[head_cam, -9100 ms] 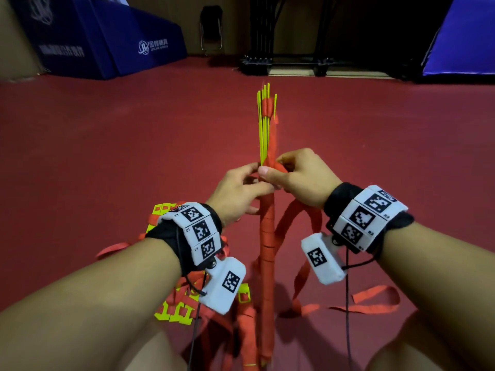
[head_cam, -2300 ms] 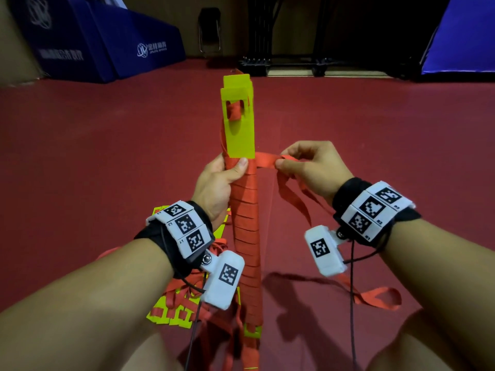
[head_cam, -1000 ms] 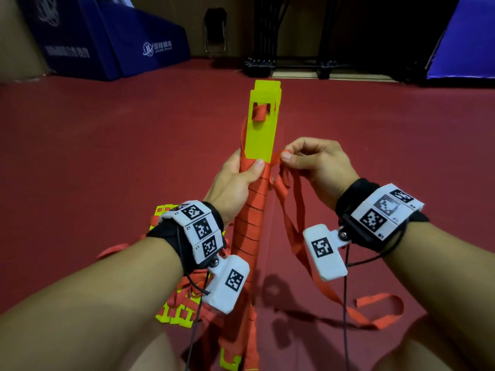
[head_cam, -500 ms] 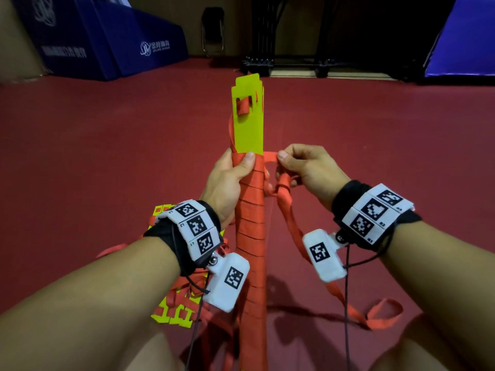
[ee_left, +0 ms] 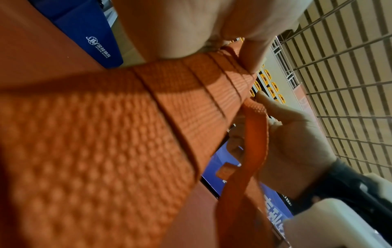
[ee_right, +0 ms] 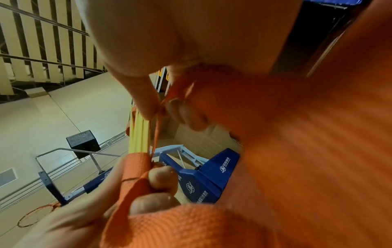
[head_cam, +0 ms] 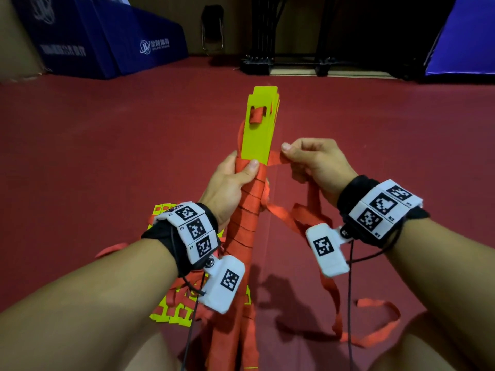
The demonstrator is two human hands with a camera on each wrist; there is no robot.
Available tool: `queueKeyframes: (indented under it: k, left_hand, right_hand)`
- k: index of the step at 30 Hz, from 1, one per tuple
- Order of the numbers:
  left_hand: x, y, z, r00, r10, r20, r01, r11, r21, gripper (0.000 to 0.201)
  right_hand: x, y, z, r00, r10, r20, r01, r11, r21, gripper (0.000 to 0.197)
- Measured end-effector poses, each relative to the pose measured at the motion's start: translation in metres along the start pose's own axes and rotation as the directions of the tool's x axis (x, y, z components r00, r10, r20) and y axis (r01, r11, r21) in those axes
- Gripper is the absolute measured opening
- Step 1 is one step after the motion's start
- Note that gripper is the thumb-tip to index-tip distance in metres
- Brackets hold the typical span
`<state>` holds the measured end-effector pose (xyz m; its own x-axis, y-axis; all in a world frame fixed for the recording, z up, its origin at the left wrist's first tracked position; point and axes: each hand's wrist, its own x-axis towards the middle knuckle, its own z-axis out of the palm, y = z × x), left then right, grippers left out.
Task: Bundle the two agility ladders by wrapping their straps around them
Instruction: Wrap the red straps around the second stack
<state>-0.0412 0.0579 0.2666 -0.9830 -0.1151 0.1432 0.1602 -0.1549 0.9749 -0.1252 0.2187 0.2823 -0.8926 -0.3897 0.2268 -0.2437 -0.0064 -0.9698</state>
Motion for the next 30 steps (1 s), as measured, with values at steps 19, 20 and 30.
queueKeyframes:
  k: [19, 20, 30]
  left_hand:
    - [0.000, 0.004, -0.002, 0.998, -0.059, -0.014, 0.059, 0.998, 0.011, 0.013]
    - [0.000, 0.004, -0.003, 0.998, -0.059, -0.017, 0.059, 0.998, 0.014, 0.014]
    - [-0.003, 0.007, -0.002, 0.996, -0.090, -0.017, 0.089, 0.996, -0.009, 0.019]
  right_hand:
    - [0.000, 0.009, -0.003, 0.954, 0.107, 0.279, -0.027, 0.961, -0.276, 0.012]
    - [0.000, 0.008, -0.002, 0.964, 0.089, 0.251, -0.014, 0.958, -0.285, 0.007]
    - [0.002, 0.009, 0.003, 0.986, 0.076, 0.151, -0.032, 0.961, -0.274, 0.043]
